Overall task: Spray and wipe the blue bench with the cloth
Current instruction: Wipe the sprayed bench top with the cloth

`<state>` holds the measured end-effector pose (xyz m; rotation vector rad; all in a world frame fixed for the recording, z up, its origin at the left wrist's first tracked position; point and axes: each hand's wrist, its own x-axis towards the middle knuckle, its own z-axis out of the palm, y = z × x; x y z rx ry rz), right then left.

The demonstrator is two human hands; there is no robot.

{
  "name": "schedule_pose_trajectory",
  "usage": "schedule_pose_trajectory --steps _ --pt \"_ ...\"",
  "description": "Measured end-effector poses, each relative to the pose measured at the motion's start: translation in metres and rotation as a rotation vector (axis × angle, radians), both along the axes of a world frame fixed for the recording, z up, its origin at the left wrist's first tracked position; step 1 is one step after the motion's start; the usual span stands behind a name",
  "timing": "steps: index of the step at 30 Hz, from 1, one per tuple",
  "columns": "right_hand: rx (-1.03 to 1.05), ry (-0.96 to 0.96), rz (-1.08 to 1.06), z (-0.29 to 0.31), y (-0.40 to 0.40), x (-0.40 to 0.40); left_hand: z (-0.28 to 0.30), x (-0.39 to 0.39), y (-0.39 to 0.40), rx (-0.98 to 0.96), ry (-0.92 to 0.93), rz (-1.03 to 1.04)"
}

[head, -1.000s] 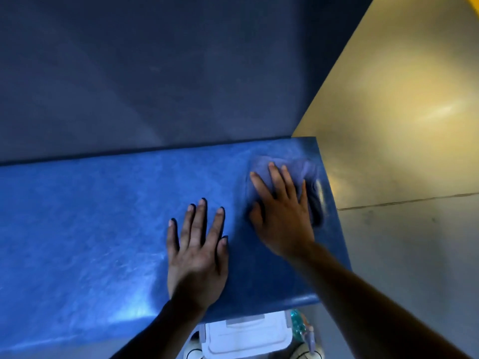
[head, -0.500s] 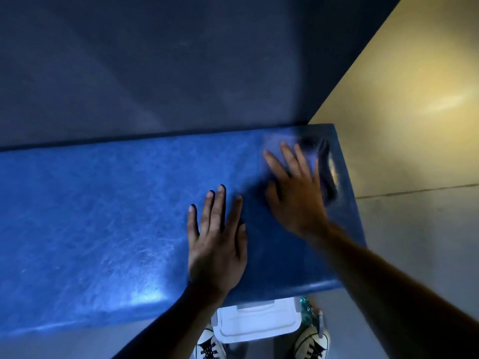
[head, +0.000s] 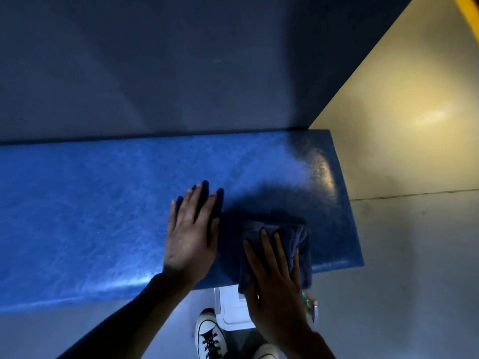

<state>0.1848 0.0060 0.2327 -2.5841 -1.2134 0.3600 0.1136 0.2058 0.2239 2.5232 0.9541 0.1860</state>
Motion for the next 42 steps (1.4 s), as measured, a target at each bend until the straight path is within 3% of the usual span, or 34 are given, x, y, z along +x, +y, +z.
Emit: schedule_pose_trajectory --steps 7,16,26,32,42 --pt "-0.037 -0.117 -0.08 -0.013 0.001 -0.005 -0.029 -0.026 0.005 0.136 0.229 0.029" --pt "-0.113 -0.111 -0.001 -0.023 0.021 0.008 -0.031 -0.024 0.006 0.17 0.229 0.03" --pt "-0.023 -0.118 0.087 -0.032 0.143 0.113 -0.036 -0.024 0.008 0.211 0.176 0.017" --pt "-0.069 -0.001 0.168 -0.027 0.197 0.17 -0.043 -0.024 0.007 0.234 0.132 0.028" --pt "0.004 -0.041 0.081 -0.023 0.169 0.107 -0.04 -0.028 0.008 0.178 0.114 0.009"
